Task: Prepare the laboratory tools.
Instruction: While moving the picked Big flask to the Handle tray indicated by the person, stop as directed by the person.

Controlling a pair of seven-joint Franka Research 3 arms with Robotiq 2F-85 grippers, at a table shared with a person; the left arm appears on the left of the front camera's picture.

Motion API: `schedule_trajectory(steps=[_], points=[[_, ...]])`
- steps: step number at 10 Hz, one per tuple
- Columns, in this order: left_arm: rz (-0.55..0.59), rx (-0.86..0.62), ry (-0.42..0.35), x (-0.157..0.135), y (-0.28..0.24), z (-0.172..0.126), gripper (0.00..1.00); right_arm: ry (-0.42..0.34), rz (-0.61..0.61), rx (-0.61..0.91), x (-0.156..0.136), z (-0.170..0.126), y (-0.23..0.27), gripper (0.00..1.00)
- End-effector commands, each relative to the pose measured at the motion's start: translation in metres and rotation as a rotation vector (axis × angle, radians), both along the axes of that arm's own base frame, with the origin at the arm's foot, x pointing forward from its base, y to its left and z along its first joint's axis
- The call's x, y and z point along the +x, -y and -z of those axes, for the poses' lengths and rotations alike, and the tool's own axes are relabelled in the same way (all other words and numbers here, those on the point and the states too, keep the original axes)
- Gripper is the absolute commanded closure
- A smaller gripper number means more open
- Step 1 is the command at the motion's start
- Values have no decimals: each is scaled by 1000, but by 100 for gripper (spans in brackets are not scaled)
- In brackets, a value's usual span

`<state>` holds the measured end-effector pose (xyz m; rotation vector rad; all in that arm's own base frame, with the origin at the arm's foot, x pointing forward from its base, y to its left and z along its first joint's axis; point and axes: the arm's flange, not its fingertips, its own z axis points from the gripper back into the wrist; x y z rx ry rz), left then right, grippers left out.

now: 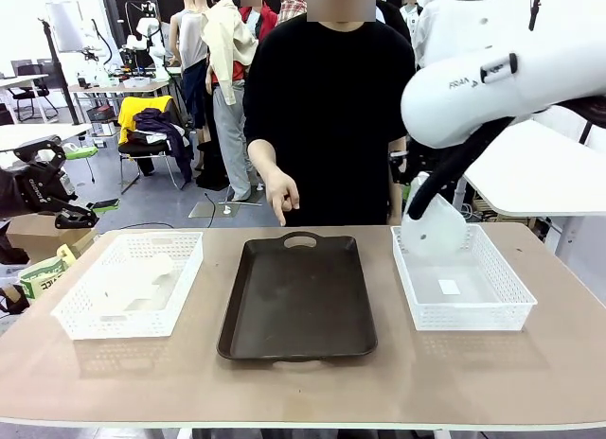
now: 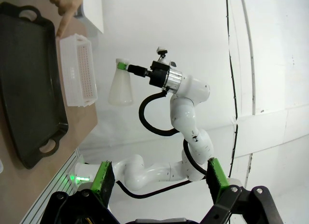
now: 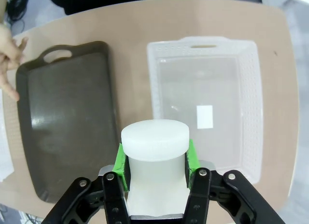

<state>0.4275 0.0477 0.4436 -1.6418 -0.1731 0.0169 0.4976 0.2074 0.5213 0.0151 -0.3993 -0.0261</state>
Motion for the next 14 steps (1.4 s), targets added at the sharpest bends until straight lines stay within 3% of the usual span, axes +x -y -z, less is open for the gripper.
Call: schedule_trajectory(steps=[1,5,6,8,11,14], points=[[4,-10,8,-2,-2,-1,0,4,-78,-25,20,1,-40,100],[4,-10,8,-2,-2,-1,0,24,-205,-94,49,22,-138,100],[4,-10,8,-2,-2,-1,0,8,-240,-82,53,33,-155,100],[4,-10,8,-2,-2,-1,0,-111,-328,-52,66,76,-190,100],[4,-10,8,-2,-2,-1,0,-171,-336,-59,70,122,-199,100],[4,-10,8,-2,-2,-1,0,-182,-319,-45,68,126,-196,100]])
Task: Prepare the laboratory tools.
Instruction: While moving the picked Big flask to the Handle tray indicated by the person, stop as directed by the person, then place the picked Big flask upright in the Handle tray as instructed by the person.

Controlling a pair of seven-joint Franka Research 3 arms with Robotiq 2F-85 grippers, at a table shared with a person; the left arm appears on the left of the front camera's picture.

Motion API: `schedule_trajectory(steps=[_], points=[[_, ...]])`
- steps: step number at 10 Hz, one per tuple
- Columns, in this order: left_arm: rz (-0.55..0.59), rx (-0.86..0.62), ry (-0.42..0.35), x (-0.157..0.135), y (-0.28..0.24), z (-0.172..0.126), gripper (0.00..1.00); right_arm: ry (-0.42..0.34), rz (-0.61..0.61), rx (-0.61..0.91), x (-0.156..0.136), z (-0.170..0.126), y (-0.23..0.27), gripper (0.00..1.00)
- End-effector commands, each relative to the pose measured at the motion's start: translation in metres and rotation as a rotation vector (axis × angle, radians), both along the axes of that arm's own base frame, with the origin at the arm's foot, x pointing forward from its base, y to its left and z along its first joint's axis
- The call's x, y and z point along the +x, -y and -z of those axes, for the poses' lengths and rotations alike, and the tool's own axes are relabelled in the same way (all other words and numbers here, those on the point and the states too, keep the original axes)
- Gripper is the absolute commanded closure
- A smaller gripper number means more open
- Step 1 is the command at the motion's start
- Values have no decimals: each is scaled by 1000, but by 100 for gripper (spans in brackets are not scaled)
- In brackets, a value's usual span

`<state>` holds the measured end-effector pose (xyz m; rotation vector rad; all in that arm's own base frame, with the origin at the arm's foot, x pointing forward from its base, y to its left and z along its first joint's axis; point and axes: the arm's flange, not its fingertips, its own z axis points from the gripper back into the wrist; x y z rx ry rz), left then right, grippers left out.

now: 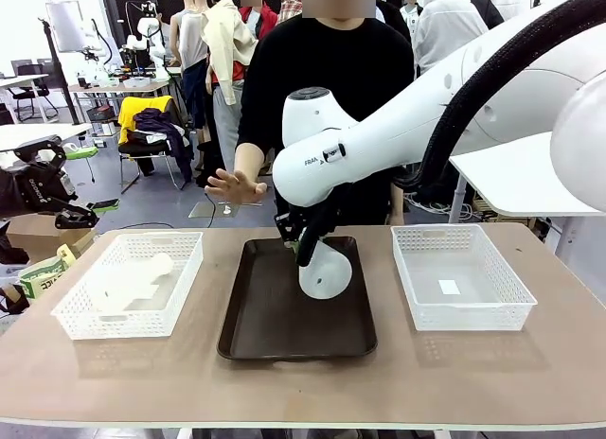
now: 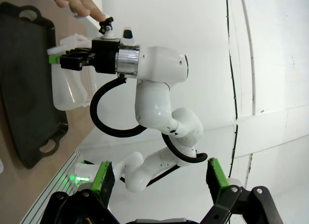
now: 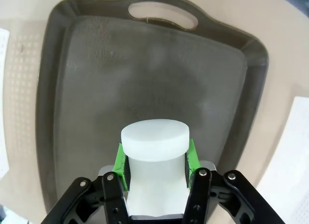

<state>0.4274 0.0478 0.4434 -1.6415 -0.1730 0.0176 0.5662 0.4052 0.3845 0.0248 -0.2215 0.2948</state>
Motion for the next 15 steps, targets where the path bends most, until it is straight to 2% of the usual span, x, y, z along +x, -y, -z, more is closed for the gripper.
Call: schedule_trajectory(steps=[1,2,3,15], points=[[4,-11,9,-2,-1,-2,0,-3,10,7,-1,-11,5,100],[4,-11,9,-2,-1,-2,0,4,1,4,-5,-14,9,100],[4,-11,9,-2,-1,-2,0,0,8,7,1,-4,1,100],[4,-11,9,-2,-1,-2,0,0,8,7,1,-4,1,100]])
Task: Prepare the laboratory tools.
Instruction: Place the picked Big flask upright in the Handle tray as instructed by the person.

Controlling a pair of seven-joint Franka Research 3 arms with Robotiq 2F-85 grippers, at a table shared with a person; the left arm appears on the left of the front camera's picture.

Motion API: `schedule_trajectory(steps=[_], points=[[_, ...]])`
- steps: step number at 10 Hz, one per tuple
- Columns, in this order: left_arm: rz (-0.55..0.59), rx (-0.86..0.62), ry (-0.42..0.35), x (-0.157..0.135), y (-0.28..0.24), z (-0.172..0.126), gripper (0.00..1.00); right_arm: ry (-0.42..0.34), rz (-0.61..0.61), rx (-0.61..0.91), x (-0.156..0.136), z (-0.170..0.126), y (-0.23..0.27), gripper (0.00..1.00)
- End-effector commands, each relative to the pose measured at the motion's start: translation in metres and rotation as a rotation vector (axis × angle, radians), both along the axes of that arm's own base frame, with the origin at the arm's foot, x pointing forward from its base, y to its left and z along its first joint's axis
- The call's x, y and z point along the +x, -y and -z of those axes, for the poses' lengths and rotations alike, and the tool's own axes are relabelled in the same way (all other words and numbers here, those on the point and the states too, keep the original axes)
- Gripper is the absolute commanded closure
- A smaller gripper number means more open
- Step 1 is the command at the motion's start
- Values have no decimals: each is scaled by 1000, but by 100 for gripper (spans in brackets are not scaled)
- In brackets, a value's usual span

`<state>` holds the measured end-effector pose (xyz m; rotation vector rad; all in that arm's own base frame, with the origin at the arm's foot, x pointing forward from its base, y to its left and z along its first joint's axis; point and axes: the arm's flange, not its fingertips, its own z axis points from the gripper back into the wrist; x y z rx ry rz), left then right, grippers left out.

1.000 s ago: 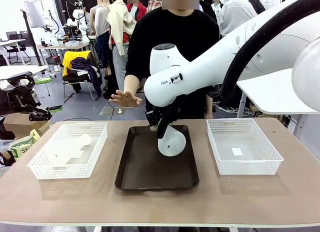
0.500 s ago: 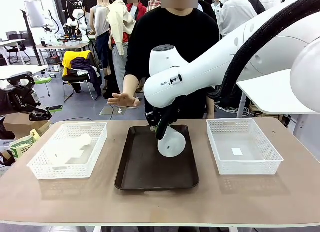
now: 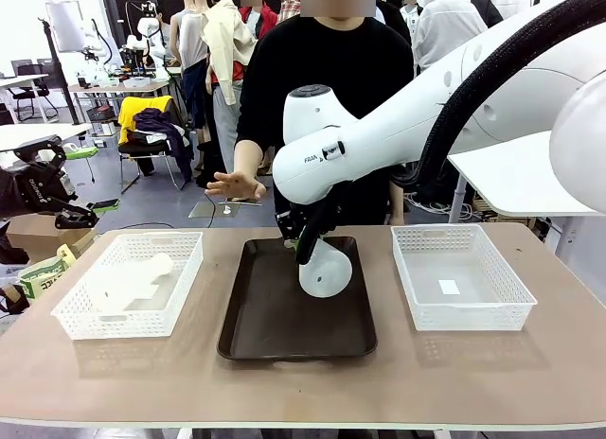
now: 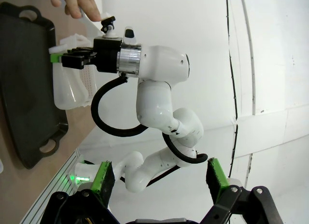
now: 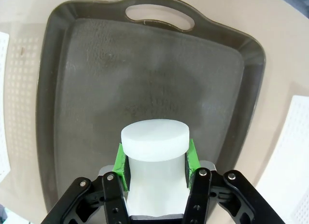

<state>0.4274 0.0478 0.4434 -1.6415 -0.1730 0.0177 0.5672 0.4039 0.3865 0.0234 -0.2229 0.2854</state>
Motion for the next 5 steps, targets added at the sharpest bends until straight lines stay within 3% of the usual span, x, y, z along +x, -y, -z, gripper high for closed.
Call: schedule_trajectory(steps=[1,5], points=[[4,-11,9,-2,-1,-2,0,-1,-2,7,0,-2,0,100],[4,-11,9,-2,-1,-2,0,-1,-2,7,0,-2,0,100]])
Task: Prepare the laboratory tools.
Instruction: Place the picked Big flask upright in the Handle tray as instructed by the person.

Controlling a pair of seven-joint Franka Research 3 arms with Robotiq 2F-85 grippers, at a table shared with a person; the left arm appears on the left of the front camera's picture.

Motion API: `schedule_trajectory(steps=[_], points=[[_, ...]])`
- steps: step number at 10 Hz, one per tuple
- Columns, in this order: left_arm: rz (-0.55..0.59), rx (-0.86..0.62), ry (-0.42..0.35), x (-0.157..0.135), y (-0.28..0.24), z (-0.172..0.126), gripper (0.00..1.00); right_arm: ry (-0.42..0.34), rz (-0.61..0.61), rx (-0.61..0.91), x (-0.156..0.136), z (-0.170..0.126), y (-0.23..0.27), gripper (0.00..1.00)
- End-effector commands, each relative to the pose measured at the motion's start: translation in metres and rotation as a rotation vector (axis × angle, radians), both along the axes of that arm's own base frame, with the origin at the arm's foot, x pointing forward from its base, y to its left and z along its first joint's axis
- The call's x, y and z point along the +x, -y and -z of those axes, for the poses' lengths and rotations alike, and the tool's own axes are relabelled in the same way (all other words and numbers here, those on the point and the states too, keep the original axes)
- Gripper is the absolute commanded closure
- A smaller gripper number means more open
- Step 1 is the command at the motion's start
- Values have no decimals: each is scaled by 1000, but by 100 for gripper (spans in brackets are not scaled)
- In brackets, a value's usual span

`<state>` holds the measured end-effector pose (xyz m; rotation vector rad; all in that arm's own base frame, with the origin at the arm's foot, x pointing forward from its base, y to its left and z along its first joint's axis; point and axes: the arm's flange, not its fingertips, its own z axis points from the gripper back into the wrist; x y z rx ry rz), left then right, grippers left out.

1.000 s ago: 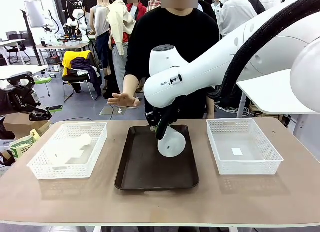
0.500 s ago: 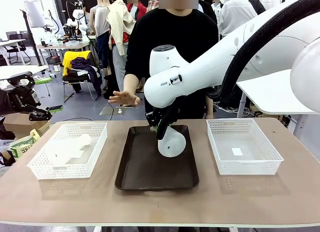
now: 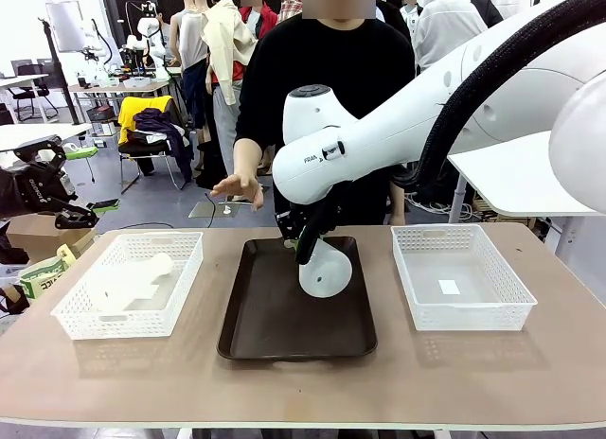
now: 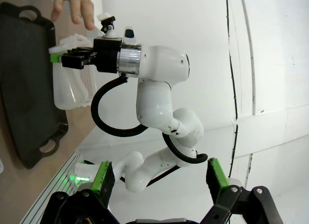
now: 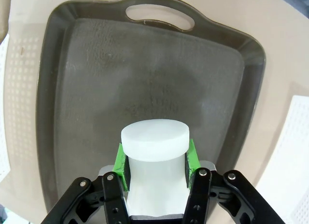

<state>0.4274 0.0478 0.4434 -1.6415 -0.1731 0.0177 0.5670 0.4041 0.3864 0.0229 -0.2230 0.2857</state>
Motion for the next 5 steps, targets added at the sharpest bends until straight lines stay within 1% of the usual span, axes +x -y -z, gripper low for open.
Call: schedule_trajectory(steps=[1,5], points=[[4,-11,9,-2,-1,-2,0,-1,-1,7,0,-2,0,100],[4,-11,9,-2,-1,-2,0,-1,-1,7,0,-2,0,100]])
